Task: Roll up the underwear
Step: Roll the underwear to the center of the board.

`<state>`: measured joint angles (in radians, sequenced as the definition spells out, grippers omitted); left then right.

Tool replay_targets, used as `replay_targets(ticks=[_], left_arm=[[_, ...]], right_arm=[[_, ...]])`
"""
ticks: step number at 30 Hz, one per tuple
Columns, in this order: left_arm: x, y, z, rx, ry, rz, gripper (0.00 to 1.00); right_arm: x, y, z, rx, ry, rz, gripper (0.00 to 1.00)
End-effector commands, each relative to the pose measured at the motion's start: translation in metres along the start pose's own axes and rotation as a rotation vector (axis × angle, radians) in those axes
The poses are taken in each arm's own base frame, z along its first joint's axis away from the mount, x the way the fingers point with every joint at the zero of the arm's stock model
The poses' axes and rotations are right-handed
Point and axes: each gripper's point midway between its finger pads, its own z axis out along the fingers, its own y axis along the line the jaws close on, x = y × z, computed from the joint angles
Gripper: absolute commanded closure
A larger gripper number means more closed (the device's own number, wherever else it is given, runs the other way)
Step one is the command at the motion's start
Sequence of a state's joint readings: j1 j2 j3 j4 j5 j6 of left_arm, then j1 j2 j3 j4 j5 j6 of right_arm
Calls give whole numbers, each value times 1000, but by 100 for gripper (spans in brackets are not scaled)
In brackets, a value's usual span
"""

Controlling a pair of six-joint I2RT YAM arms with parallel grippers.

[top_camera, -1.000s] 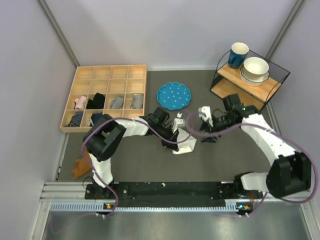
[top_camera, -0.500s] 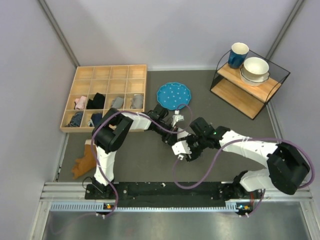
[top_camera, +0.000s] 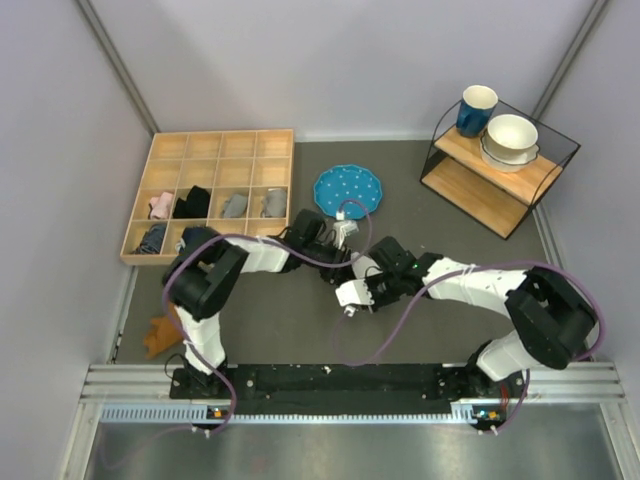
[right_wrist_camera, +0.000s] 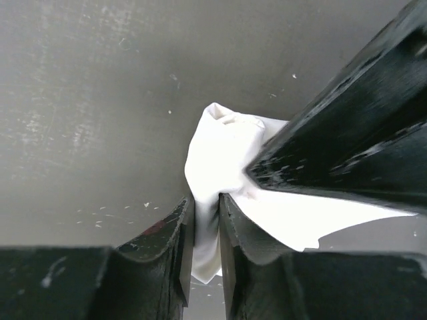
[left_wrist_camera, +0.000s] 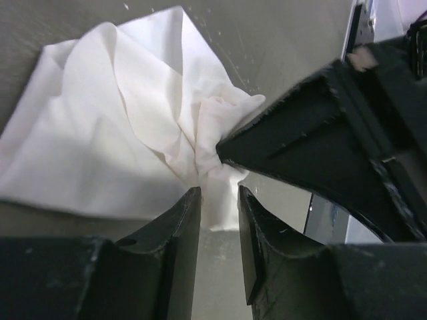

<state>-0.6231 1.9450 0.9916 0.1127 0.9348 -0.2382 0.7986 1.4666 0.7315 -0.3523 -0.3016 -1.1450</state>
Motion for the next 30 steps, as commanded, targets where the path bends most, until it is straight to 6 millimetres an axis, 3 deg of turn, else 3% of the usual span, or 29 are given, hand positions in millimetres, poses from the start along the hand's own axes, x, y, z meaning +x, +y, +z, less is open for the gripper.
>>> replay_targets(ticks=[1,3,5,6,8,9,10,11,12,14,15,18,19,20,21,25,30], left_arm=[[-61,-35,-47,-90,-306,264,65],[-67,-41,-61,-135,-381,376,64],[-64,-54,-79,-172,-468,481,62],[-62,-58,-85,-177,-497,535,62],[-44,-67,-94,-183,-539,609,62],[-47,-77,-101,-184,-592,698,61],[-32,-79,-104,-189,-601,722,61],[-30,-80,-108,-201,-621,744,61],[-25,-82,-109,-199,-620,770,61],[-15,-86,-110,-193,-607,792,61],[-9,-84,-108,-201,-582,810,61],[-4,-96,-102,-212,-544,914,59],[8,-99,-89,-196,-484,926,59],[9,-96,-85,-230,-458,973,58],[11,-107,-72,-207,-423,1010,57],[24,-96,-37,-235,-222,1052,56],[18,-82,-2,-287,-85,1115,55]], right_arm=[[-5,20,-7,-138,-90,169,81],[-4,32,-16,-215,-118,243,82],[-10,28,-24,-256,-190,322,82],[-9,37,-29,-310,-193,373,82],[-20,32,-37,-360,-257,440,82],[-20,44,-37,-440,-254,506,82],[-29,37,-41,-470,-294,531,82],[-28,35,-43,-497,-304,571,82],[-25,48,-42,-592,-282,654,82],[-23,38,-43,-629,-298,695,82],[-18,43,-36,-687,-282,754,82],[-13,34,-37,-728,-285,846,82],[-10,32,-34,-745,-276,874,82],[-8,31,-33,-748,-268,888,81],[-5,28,-32,-746,-246,900,81],[0,30,-26,-778,-211,944,79],[2,32,-24,-792,-197,955,78]])
